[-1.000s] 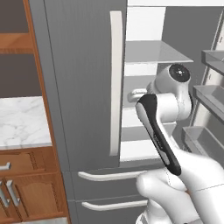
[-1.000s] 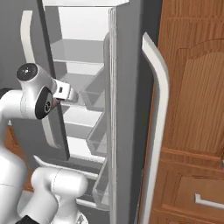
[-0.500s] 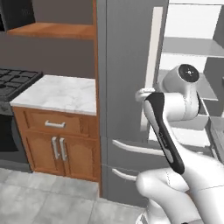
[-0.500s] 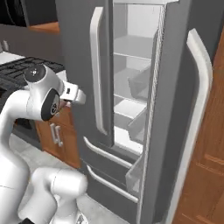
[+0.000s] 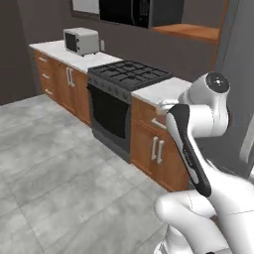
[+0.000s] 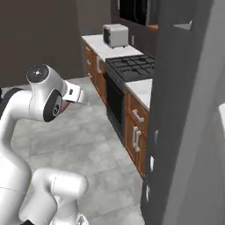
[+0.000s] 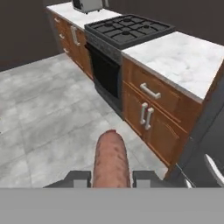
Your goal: Retrieve the sausage and cheese from the fridge and place them on the cutting board on the counter.
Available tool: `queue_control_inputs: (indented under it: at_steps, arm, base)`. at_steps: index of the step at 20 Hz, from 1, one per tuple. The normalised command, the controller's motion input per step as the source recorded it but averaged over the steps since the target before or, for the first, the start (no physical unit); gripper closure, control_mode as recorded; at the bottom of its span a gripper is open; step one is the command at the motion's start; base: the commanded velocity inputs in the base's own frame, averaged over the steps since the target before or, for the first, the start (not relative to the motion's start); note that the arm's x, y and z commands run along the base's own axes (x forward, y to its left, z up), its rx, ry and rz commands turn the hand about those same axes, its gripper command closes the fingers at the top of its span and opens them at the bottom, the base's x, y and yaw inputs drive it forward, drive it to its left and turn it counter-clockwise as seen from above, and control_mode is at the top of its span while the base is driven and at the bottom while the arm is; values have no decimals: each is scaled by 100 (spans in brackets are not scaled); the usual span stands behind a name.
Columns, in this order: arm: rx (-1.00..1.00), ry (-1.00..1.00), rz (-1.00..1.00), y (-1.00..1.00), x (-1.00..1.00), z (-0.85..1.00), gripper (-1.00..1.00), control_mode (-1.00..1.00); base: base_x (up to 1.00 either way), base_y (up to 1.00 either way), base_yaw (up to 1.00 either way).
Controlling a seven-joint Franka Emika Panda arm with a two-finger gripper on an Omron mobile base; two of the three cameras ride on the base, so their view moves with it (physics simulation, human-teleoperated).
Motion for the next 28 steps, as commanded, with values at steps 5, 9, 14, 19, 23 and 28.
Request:
queue_control_inputs:
  at_steps: [5, 9, 14, 19, 23, 28]
  arm:
    - [0, 0, 0, 0, 0, 0, 100, 100]
    - [0, 0, 0, 0, 0, 0, 100, 100]
    - [0, 0, 0, 0, 0, 0, 100, 100]
    - [0, 0, 0, 0, 0, 0, 100, 100]
    - [0, 0, 0, 0, 0, 0, 100, 100]
    - [0, 0, 0, 0, 0, 0, 100, 100]
  base:
    - [-2, 0, 100]
    - [0, 0, 100]
    - [-4, 0, 100]
    - [-1, 0, 99]
    - [8, 0, 89]
    - [36, 0, 69]
